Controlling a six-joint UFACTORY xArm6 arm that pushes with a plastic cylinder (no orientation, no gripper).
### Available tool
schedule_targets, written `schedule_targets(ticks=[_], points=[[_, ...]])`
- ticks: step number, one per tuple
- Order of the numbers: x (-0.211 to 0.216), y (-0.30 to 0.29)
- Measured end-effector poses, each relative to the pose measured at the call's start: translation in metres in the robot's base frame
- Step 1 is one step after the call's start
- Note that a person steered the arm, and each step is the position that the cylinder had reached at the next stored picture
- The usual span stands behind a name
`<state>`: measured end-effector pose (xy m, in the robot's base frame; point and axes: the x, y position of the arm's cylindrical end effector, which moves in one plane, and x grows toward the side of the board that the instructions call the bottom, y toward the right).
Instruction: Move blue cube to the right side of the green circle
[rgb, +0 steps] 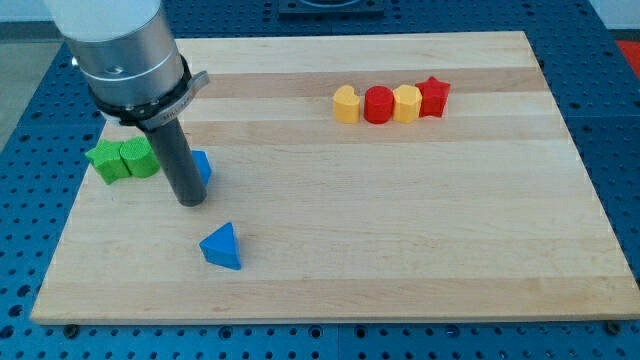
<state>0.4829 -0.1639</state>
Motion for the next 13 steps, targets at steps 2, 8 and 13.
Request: schedule_targets(ticks=[2,8,13], points=[[-0.014,0.000],[-0.017,0.012],[-0.021,0.038]])
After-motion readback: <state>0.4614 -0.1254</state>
